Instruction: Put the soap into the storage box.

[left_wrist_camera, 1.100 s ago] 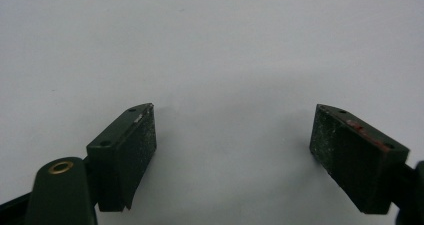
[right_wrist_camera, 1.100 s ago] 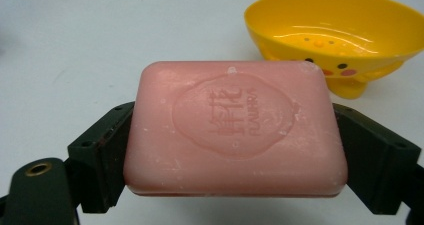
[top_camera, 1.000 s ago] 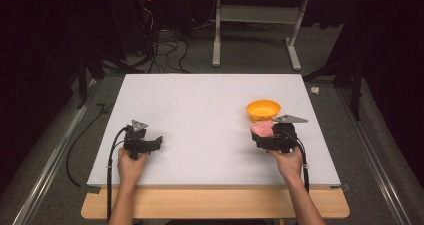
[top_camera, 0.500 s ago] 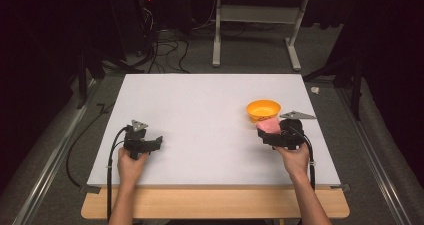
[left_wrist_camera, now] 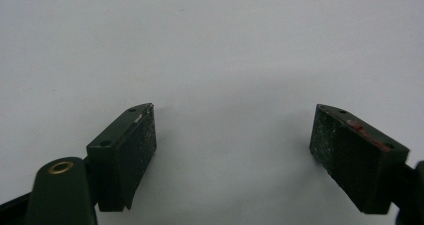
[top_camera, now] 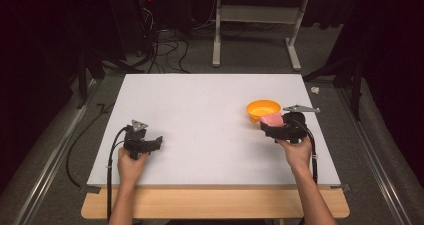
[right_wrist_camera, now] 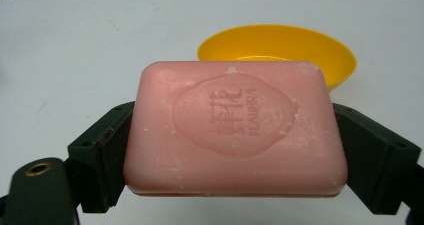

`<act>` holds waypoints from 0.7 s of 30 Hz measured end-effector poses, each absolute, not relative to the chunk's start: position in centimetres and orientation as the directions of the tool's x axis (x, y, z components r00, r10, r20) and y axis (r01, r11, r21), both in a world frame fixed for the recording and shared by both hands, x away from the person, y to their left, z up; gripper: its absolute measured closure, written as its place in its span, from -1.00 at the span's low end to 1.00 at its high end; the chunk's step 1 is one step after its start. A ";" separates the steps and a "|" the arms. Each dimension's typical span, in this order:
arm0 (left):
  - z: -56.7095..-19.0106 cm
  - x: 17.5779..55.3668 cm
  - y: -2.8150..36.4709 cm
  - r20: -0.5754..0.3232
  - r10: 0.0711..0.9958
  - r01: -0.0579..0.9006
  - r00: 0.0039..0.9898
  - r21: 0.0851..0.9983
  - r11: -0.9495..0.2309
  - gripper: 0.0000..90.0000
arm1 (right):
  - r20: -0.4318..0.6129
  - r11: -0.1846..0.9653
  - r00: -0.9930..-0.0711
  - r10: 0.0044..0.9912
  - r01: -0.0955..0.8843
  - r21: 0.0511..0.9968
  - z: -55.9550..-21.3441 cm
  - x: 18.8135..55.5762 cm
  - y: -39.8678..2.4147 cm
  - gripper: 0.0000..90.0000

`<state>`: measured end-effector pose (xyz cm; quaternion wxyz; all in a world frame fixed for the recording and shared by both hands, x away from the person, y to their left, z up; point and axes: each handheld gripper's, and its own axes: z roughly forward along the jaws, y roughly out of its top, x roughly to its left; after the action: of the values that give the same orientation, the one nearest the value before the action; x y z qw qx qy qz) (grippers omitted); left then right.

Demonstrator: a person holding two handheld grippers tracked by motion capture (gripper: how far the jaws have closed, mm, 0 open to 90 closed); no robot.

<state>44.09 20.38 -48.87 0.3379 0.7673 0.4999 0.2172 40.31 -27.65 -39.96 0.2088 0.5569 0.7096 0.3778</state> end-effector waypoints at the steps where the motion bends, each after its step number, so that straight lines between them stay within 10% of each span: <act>1: -48.9 44.1 20.4 -0.005 0.914 0.620 0.406 0.736 -0.272 -0.58 | 0.125 0.094 -0.293 0.948 0.633 0.769 -40.0 40.3 -27.6 -0.70; 21: -48.9 44.1 20.4 -0.005 0.914 0.620 0.406 0.736 -0.271 -0.58 | 0.121 0.084 -0.276 0.953 0.629 0.773 -38.5 42.4 -27.6 -0.70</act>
<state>44.09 20.38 -48.87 0.3381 0.7672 0.5001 0.2170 42.37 -27.59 -38.51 0.2149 0.5618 0.7041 0.3773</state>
